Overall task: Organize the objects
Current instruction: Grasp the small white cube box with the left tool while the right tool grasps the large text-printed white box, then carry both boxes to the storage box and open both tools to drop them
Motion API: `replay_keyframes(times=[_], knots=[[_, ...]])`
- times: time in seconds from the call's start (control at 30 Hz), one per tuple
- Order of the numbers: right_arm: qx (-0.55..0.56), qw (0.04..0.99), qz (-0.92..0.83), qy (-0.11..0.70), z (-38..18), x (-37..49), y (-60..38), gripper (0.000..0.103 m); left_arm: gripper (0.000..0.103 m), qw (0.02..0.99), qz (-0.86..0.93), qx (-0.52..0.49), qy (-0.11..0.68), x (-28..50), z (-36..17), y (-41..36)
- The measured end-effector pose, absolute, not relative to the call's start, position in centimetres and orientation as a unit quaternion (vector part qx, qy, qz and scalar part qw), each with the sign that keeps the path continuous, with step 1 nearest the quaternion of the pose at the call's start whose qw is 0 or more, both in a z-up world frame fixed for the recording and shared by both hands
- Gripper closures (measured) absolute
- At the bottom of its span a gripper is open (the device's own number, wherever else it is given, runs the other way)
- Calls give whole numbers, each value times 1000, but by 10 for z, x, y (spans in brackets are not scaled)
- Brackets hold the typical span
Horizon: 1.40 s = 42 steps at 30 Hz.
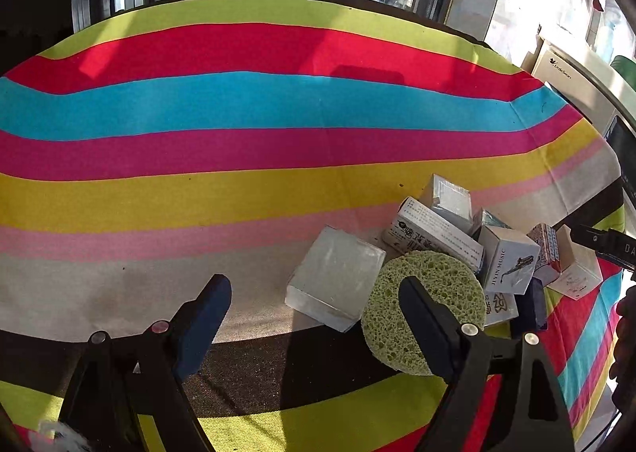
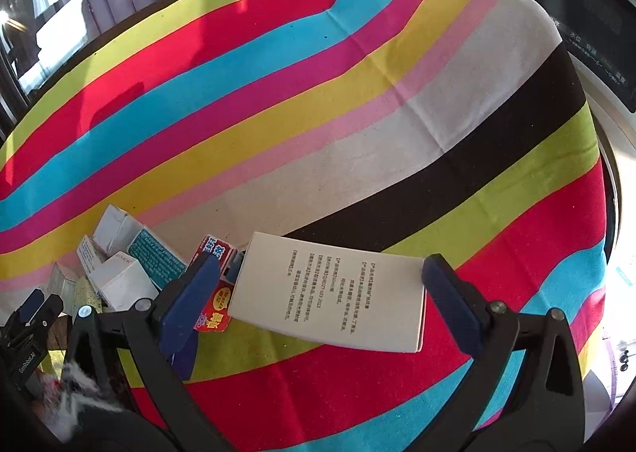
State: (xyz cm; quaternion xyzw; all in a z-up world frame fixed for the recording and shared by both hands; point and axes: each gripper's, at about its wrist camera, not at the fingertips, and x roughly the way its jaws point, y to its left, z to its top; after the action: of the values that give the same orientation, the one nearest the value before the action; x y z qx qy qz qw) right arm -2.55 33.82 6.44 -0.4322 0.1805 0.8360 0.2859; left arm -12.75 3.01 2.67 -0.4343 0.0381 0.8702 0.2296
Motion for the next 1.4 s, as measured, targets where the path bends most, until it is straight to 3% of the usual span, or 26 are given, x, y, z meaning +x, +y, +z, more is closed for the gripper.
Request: replay_keyframes(times=[0.1, 0.17, 0.27, 0.8, 1.07, 1.4], knots=[[-432, 302, 836, 155, 65, -25, 338, 0, 32, 238, 865, -439, 50, -126, 22, 34], [-433, 306, 832, 164, 60, -22, 340, 0, 48, 249, 861, -441, 43, -127, 21, 35], [-421, 302, 833, 194, 57, -18, 343, 0, 59, 247, 860, -444, 48, -123, 23, 35], [-468, 273, 819, 188, 24, -39, 336, 0, 59, 240, 869, -433, -3, -84, 46, 7], [-461, 247, 838, 153, 25, -11, 318, 0, 59, 240, 866, -434, -62, -43, 53, -6], [-477, 204, 847, 118, 19, 55, 289, 2, 59, 281, 846, -448, -72, 16, 47, 26]])
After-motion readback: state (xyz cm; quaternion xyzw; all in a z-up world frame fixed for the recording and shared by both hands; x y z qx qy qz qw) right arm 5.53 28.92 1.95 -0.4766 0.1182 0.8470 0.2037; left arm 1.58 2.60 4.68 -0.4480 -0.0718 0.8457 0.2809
